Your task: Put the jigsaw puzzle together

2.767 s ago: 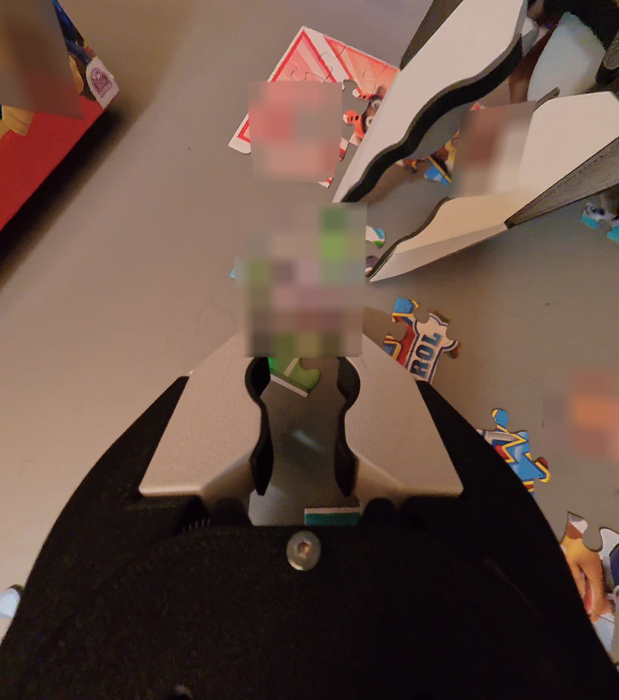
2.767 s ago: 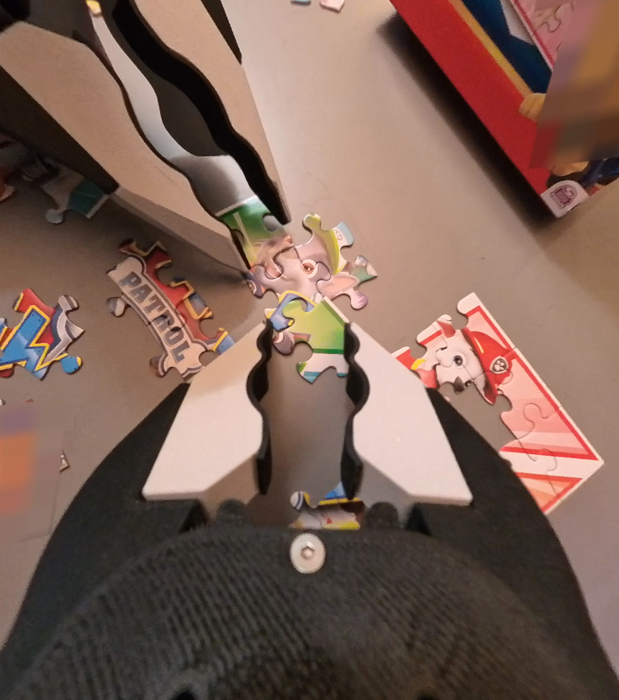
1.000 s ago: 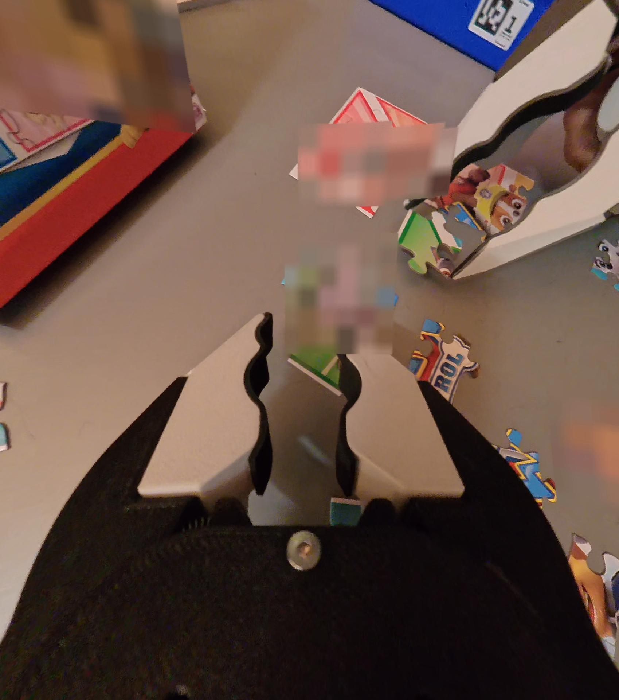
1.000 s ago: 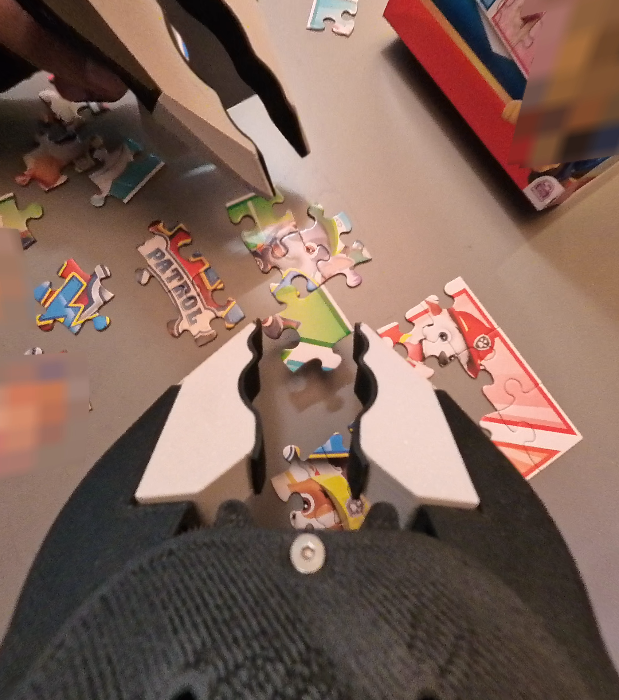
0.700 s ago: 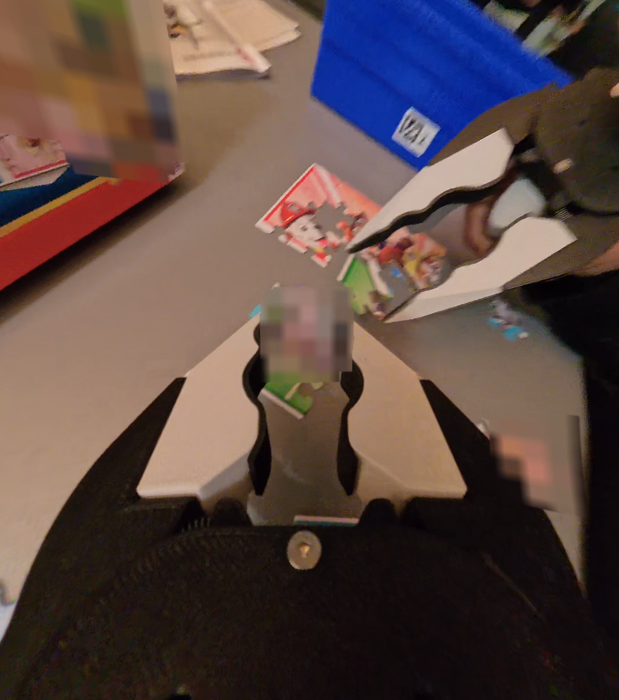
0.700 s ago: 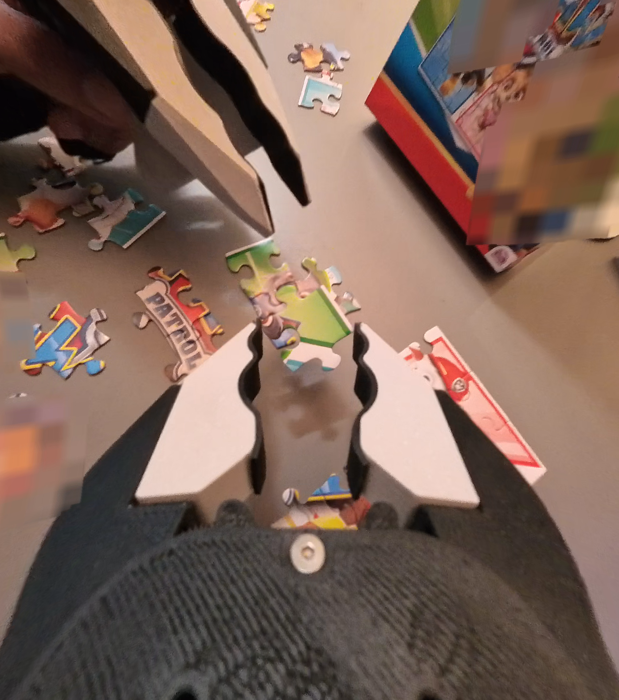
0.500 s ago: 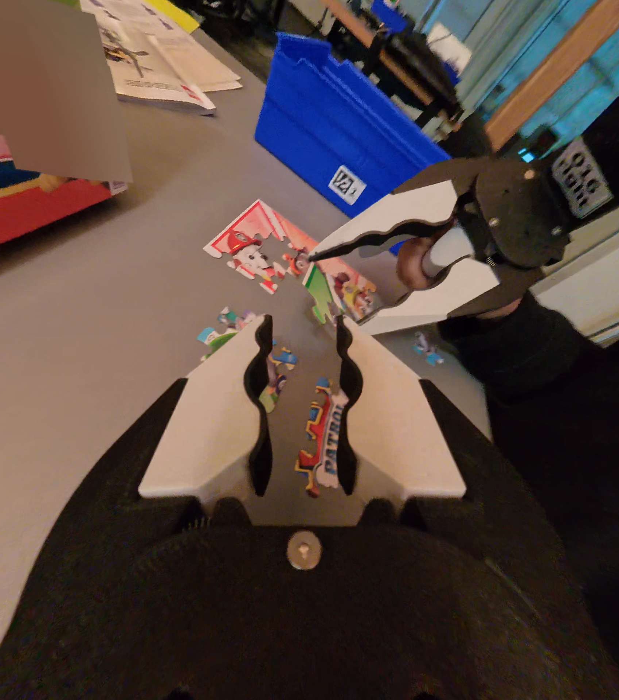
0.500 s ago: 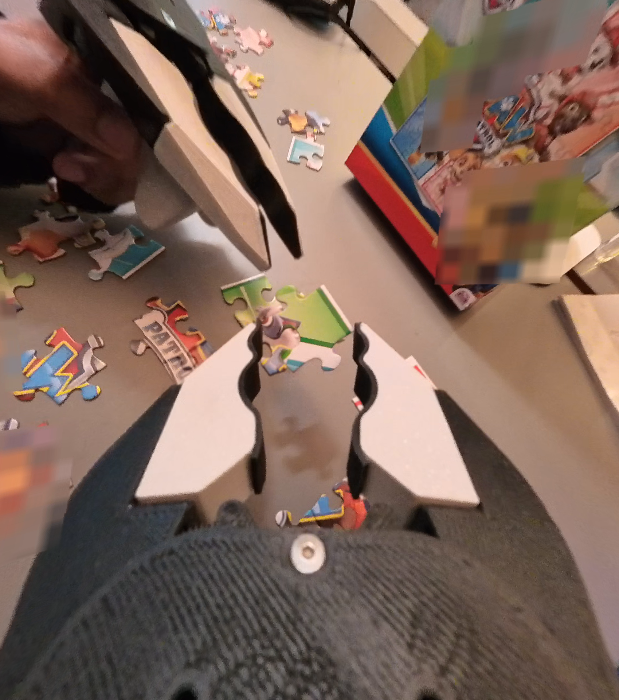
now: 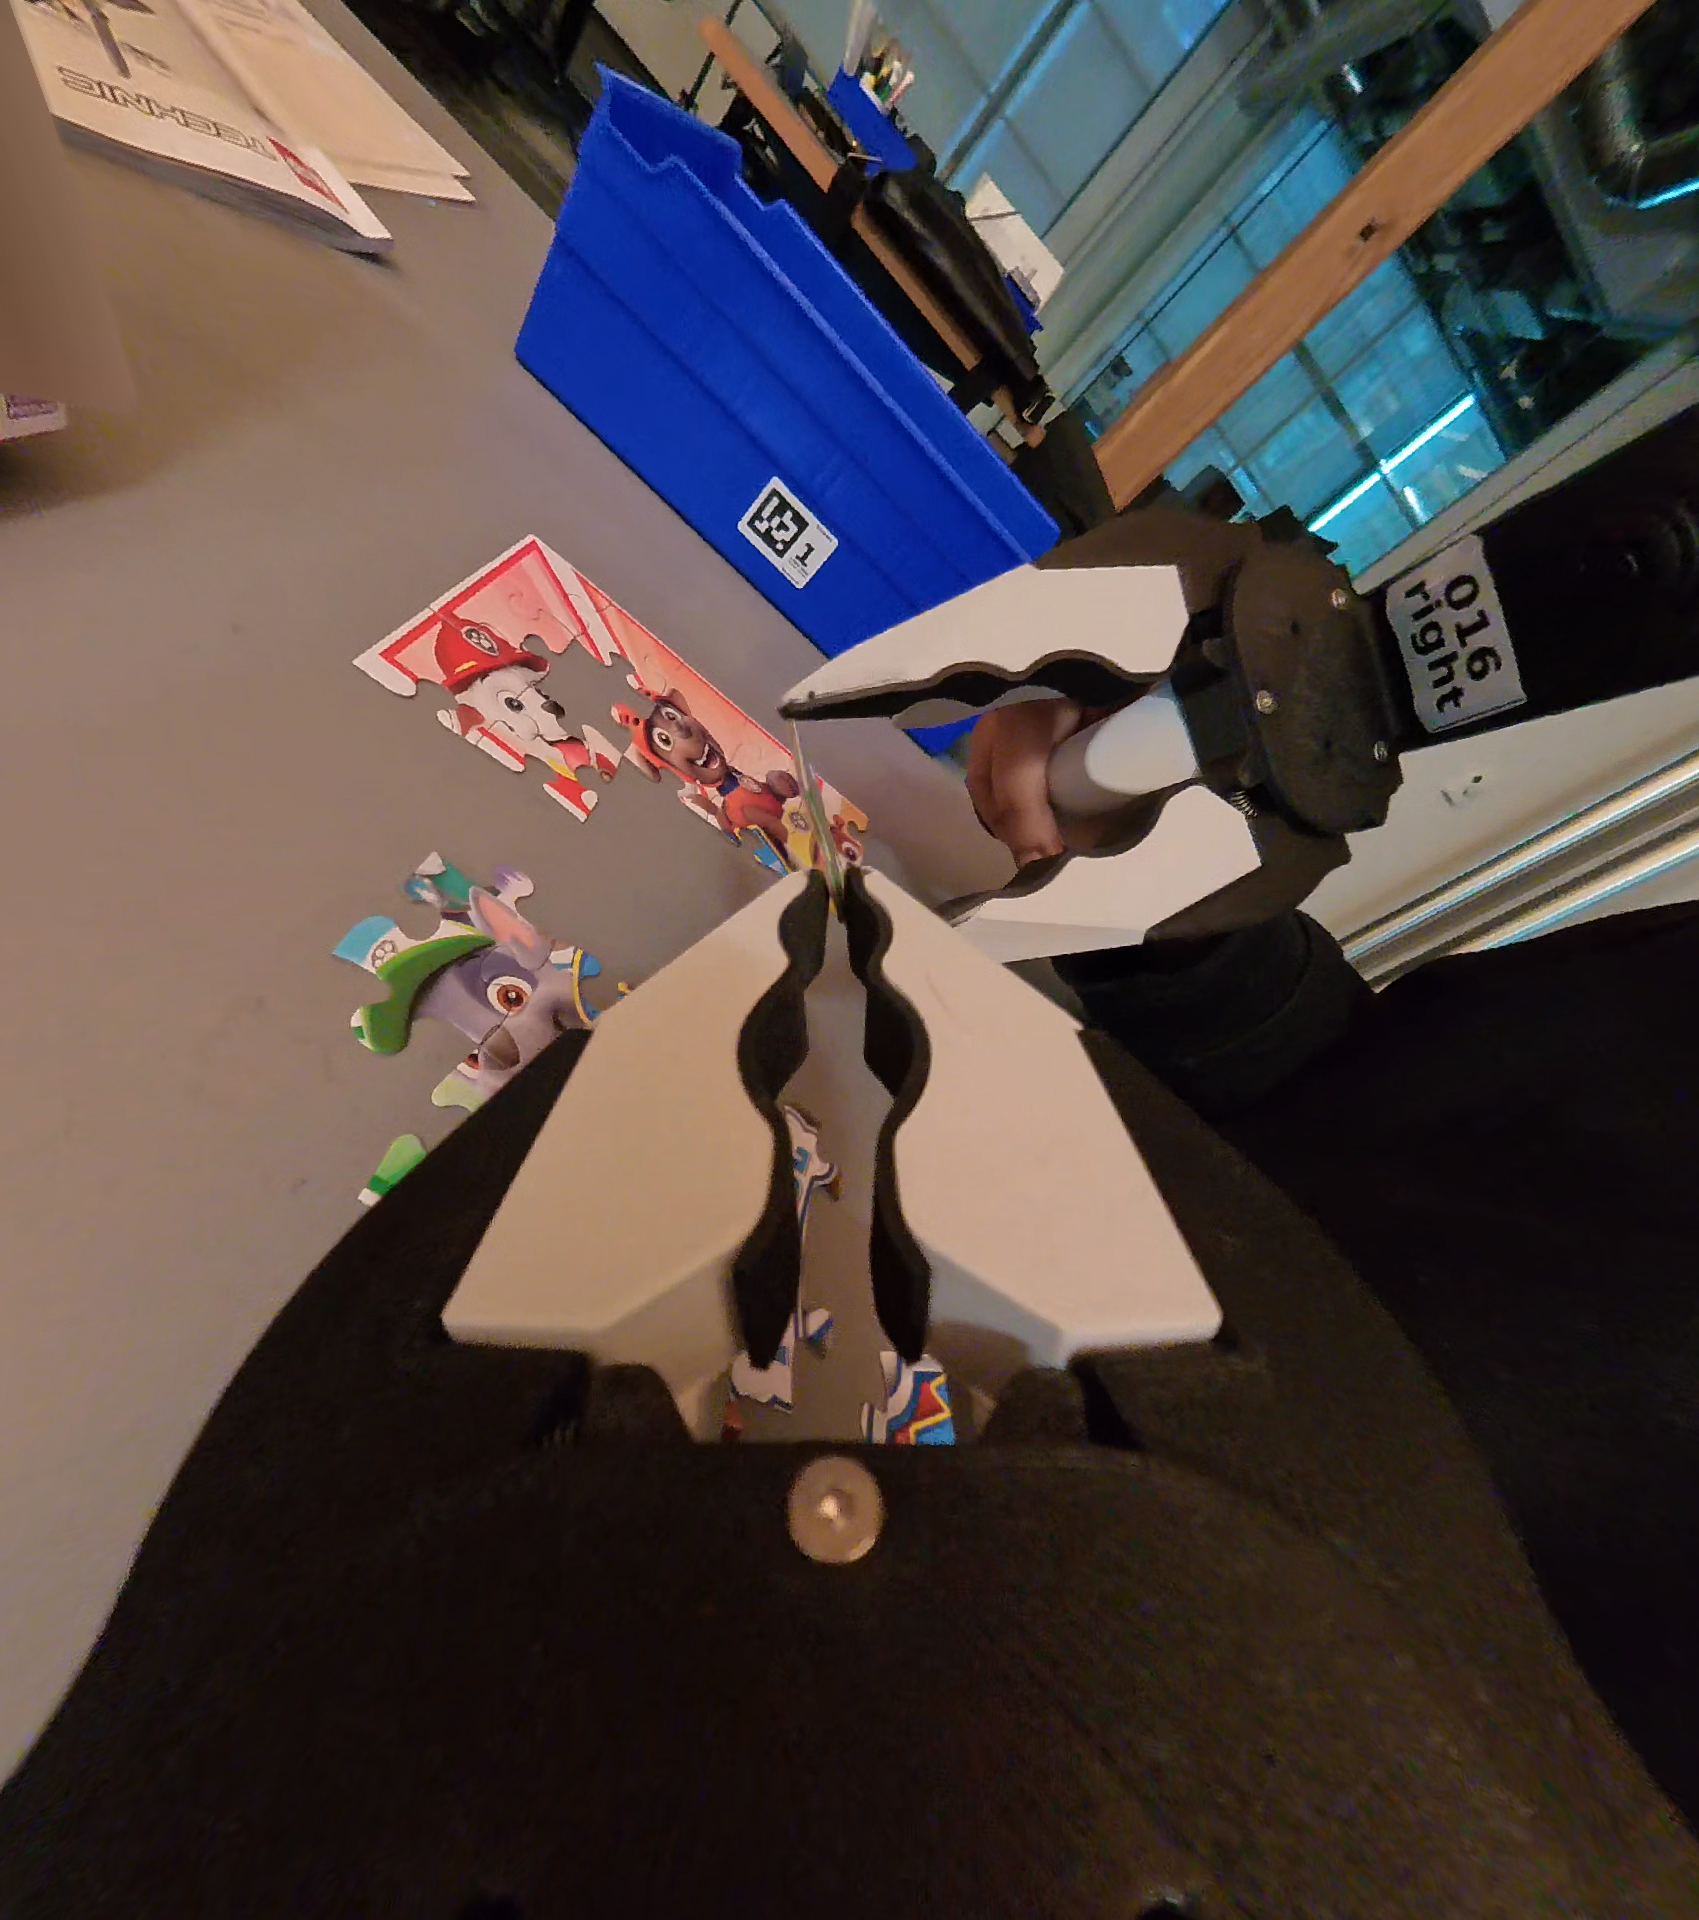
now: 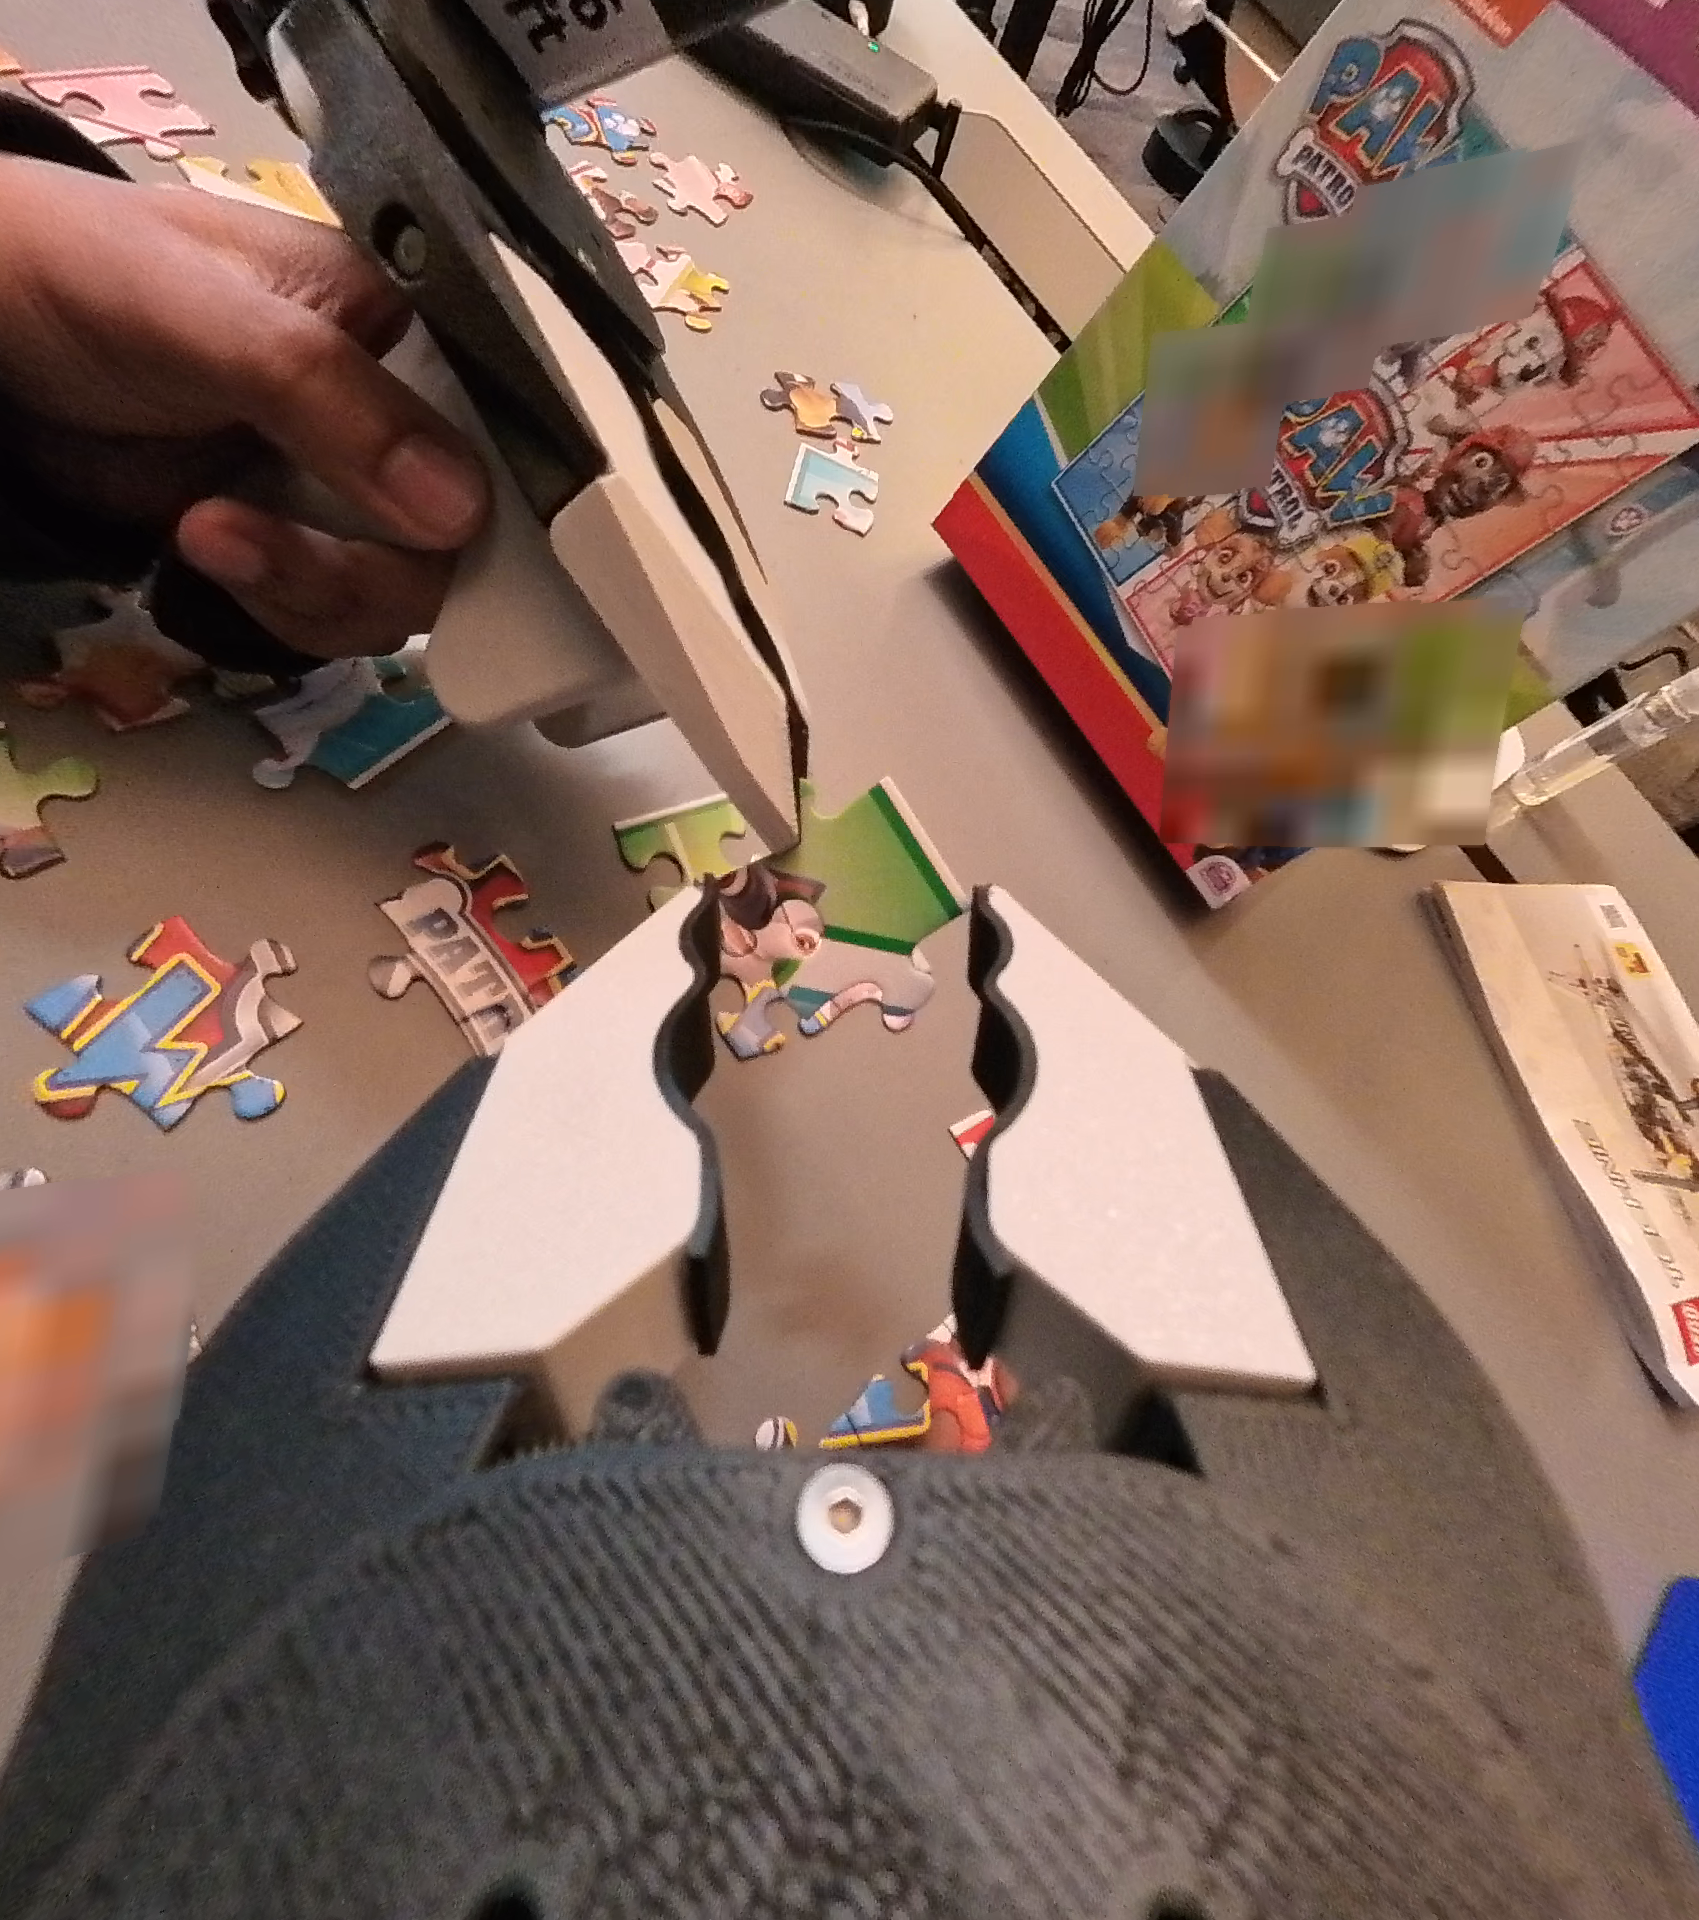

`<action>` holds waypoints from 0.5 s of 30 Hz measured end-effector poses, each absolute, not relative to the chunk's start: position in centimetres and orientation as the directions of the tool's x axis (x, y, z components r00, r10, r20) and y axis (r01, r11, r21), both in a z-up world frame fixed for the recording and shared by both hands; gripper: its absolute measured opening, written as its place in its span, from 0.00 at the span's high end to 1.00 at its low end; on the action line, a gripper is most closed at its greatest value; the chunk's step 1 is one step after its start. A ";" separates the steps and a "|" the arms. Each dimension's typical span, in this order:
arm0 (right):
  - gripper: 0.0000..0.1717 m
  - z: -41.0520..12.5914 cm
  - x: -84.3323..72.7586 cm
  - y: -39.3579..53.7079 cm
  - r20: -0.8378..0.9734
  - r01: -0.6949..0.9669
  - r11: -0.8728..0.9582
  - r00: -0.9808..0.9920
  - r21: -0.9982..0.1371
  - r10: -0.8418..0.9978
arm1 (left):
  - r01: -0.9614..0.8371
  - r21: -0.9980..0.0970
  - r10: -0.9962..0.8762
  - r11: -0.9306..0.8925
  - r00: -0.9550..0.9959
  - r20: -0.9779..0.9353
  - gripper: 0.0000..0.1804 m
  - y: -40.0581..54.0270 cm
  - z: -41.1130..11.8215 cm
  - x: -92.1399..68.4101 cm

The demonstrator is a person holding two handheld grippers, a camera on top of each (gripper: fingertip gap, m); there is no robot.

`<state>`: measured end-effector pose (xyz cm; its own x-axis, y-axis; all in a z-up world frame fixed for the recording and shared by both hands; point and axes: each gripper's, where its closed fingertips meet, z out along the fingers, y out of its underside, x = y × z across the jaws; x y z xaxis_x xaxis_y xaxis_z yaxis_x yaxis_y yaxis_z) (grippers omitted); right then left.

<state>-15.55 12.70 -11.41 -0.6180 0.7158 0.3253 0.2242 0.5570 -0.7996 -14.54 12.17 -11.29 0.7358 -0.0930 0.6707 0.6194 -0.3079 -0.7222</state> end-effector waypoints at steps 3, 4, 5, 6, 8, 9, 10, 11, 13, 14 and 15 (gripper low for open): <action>0.78 -11.1 -15.7 13.0 0.345 0.216 0.559 -0.598 -0.800 0.723 | 0.629 -0.718 -0.067 -0.296 0.737 0.673 1.00 11.9 -11.3 -15.2; 0.78 -11.0 -15.7 13.1 0.342 0.215 0.554 -0.595 -0.804 0.727 | 0.632 -0.721 -0.047 -0.285 0.742 0.669 1.00 11.6 -11.2 -15.7; 0.78 -10.9 -15.6 13.2 0.334 0.217 0.546 -0.595 -0.809 0.731 | 0.637 -0.723 -0.023 -0.266 0.746 0.665 1.00 11.3 -11.1 -16.4; 0.78 -10.9 -15.6 13.3 0.325 0.220 0.538 -0.594 -0.814 0.735 | 0.644 -0.726 0.018 -0.241 0.751 0.661 1.00 10.8 -11.1 -17.5; 0.78 -11.1 -15.5 13.5 0.318 0.230 0.531 -0.589 -0.816 0.743 | 0.659 -0.728 0.155 -0.186 0.752 0.641 1.00 9.5 -11.6 -20.3; 0.78 -11.2 -15.4 13.7 0.317 0.236 0.531 -0.585 -0.814 0.746 | 0.671 -0.725 0.227 -0.157 0.739 0.635 1.00 8.6 -12.0 -21.7; 0.78 -11.3 -15.3 13.9 0.318 0.241 0.532 -0.581 -0.812 0.749 | 0.686 -0.716 0.282 -0.128 0.717 0.637 1.00 7.8 -12.3 -22.9; 0.78 -11.5 -15.3 14.1 0.318 0.247 0.532 -0.577 -0.810 0.752 | 0.706 -0.701 0.319 -0.103 0.691 0.649 1.00 7.2 -12.7 -23.7; 0.78 -11.7 -15.1 14.4 0.314 0.258 0.528 -0.569 -0.809 0.760 | 0.750 -0.656 0.362 -0.081 0.635 0.682 1.00 6.3 -13.5 -24.7; 0.79 -11.8 -15.0 14.5 0.310 0.262 0.524 -0.566 -0.810 0.763 | 0.767 -0.636 0.383 -0.079 0.613 0.691 1.00 6.0 -14.0 -25.0; 0.79 -11.8 -14.9 14.6 0.307 0.265 0.520 -0.563 -0.812 0.767 | 0.779 -0.621 0.401 -0.086 0.598 0.694 1.00 5.7 -14.5 -25.2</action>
<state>-14.87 14.59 -11.79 -0.5632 0.7670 0.3074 0.2654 0.5202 -0.8117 -25.20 5.75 -14.55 0.5979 0.4011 0.6940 0.7788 -0.0860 -0.6213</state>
